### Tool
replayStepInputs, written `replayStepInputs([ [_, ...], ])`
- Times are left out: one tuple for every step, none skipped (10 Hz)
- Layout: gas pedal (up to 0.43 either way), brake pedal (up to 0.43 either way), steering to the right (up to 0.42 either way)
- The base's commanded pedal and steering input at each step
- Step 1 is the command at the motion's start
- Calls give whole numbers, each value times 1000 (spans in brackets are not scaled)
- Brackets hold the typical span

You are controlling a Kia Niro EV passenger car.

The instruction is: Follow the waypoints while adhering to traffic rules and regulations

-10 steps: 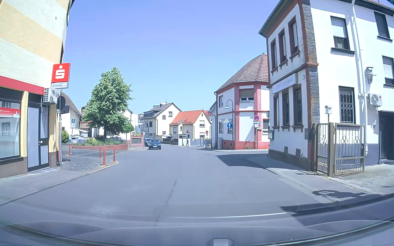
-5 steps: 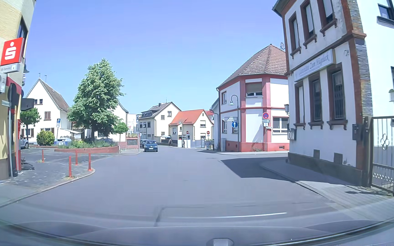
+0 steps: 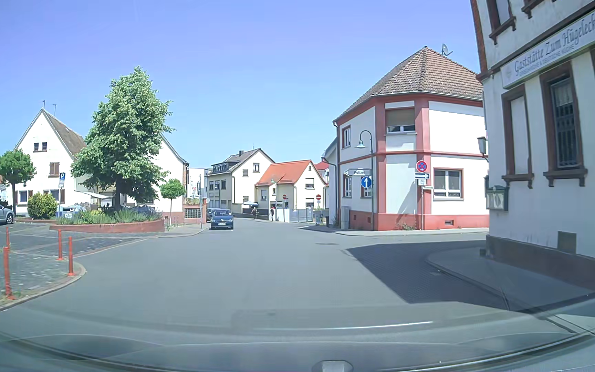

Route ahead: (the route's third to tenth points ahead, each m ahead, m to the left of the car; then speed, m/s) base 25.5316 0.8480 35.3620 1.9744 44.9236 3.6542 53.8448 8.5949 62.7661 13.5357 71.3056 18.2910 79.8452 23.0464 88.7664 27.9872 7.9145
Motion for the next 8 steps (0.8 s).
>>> replayStepInputs([
  [0,37,-15],
  [0,49,-16],
  [0,55,-16],
  [0,55,-17],
  [0,61,-16],
  [0,67,-16],
  [0,73,-16],
  [0,79,-16],
])
